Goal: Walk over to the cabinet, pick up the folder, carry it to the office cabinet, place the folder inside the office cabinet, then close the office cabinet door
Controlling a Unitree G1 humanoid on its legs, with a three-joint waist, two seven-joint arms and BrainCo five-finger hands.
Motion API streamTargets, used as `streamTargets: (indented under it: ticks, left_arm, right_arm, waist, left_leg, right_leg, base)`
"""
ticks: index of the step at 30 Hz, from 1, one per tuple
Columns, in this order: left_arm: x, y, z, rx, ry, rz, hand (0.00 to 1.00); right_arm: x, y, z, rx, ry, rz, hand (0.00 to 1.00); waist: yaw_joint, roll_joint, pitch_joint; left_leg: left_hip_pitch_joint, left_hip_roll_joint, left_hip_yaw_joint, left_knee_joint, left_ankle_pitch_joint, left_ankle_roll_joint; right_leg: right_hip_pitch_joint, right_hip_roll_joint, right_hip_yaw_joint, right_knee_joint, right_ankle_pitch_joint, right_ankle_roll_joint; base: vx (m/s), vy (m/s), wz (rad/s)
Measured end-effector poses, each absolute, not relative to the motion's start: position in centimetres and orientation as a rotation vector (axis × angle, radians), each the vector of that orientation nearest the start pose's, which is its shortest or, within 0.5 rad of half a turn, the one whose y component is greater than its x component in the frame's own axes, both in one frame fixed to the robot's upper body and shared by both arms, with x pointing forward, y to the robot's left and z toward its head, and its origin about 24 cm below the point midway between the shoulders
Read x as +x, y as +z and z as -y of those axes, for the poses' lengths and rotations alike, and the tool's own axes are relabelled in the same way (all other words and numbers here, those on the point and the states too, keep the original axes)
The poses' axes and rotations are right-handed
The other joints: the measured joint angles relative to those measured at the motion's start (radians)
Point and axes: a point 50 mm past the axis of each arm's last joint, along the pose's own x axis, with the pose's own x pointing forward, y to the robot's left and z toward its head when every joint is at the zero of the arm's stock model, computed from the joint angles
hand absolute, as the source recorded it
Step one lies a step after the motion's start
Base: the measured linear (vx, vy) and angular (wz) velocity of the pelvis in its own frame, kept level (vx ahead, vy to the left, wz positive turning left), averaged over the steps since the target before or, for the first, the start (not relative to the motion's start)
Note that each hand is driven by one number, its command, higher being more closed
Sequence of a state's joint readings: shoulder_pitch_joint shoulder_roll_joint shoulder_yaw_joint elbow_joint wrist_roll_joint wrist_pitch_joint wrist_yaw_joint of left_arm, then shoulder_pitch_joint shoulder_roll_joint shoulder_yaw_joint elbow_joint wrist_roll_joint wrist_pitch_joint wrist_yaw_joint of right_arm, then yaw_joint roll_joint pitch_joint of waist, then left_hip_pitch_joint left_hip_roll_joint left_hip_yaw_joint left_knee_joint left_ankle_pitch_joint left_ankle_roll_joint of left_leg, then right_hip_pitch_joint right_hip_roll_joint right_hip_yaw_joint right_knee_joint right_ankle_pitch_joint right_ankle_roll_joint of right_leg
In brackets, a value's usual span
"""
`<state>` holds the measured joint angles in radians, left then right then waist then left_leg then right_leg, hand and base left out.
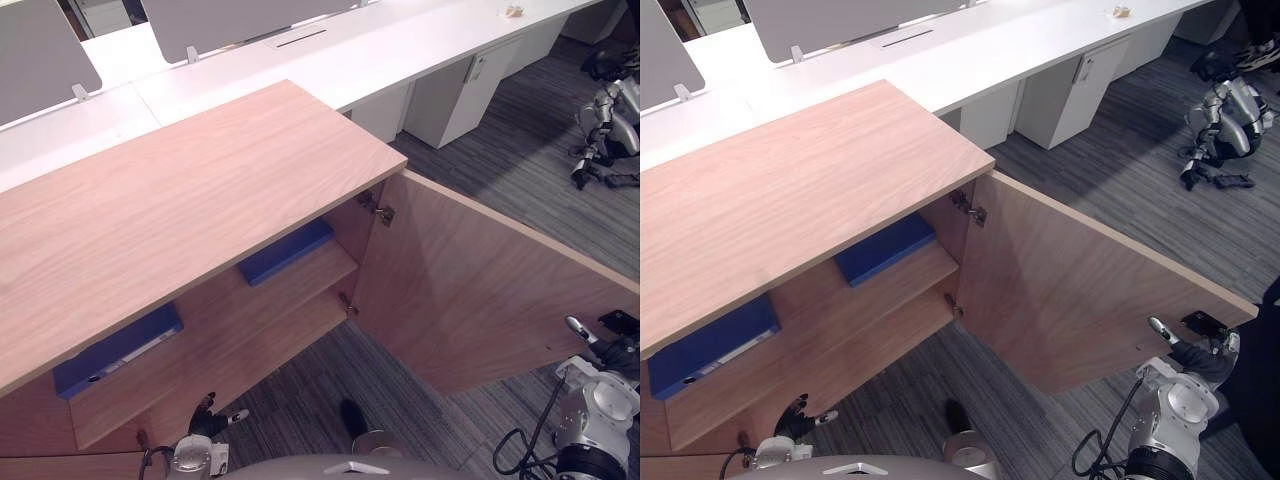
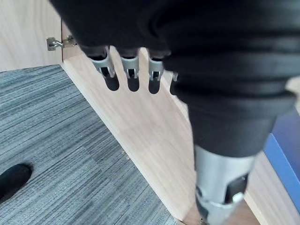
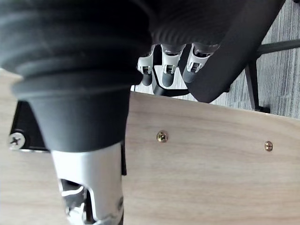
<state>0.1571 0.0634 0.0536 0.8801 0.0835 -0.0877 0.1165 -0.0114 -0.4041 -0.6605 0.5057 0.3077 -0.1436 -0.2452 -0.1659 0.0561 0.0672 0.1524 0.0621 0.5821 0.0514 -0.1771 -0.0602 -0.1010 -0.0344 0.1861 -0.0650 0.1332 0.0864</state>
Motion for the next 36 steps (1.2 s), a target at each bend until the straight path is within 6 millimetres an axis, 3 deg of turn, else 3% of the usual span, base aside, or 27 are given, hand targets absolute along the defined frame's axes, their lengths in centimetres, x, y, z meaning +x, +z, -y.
streamTargets:
  ticks: [14, 19, 26, 31, 36]
  left_arm:
    - [10.6, -14.7, -19.5, 0.209, 0.130, -0.941, 0.00]
    - [11.1, -14.4, -20.3, 0.234, 0.135, -0.928, 0.00]
    - [12.0, -14.1, -20.6, 0.279, 0.114, -0.906, 0.00]
    - [12.9, -13.9, -20.4, 0.292, 0.097, -0.885, 0.00]
    - [14.6, -13.5, -19.8, 0.325, 0.050, -0.847, 0.00]
  right_arm:
    - [18.5, 2.1, 38.8, -0.042, -0.894, -0.133, 0.00]
    - [19.1, 2.1, 37.6, -0.052, -0.846, -0.123, 0.00]
    - [17.8, 1.7, 33.1, -0.046, -0.736, -0.085, 0.00]
    - [14.7, 0.8, 29.2, -0.046, -0.617, -0.131, 0.00]
    - [12.8, 0.6, 26.6, -0.038, -0.480, -0.171, 0.00]
  waist:
    - [-0.018, -0.002, 0.007]
    - [-0.026, -0.013, 0.028]
    - [-0.041, -0.033, 0.057]
    - [-0.059, -0.056, 0.063]
    - [-0.063, -0.078, 0.065]
  left_leg:
    - [-0.011, 0.000, -0.012, 0.017, -0.006, 0.008]
    - [-0.010, 0.000, -0.008, 0.022, -0.007, 0.009]
    - [-0.012, 0.012, -0.005, 0.039, -0.014, 0.008]
    - [-0.012, 0.028, 0.002, 0.056, -0.019, 0.001]
    - [-0.015, 0.037, 0.016, 0.079, -0.022, -0.002]
  right_leg:
    - [-0.001, -0.003, -0.002, -0.021, 0.006, 0.003]
    - [-0.005, -0.001, 0.013, -0.022, 0.009, 0.001]
    - [-0.015, 0.013, 0.043, -0.022, 0.020, -0.005]
    - [-0.015, 0.024, 0.051, -0.022, 0.028, -0.015]
    - [-0.019, 0.034, 0.066, -0.022, 0.044, -0.023]
  base:
    - [-0.07, -0.052, 0.00]
    - [-0.07, -0.055, -0.08]
    - [-0.07, -0.070, -0.14]
    - [-0.06, -0.074, -0.10]
    - [-0.08, -0.079, -0.13]
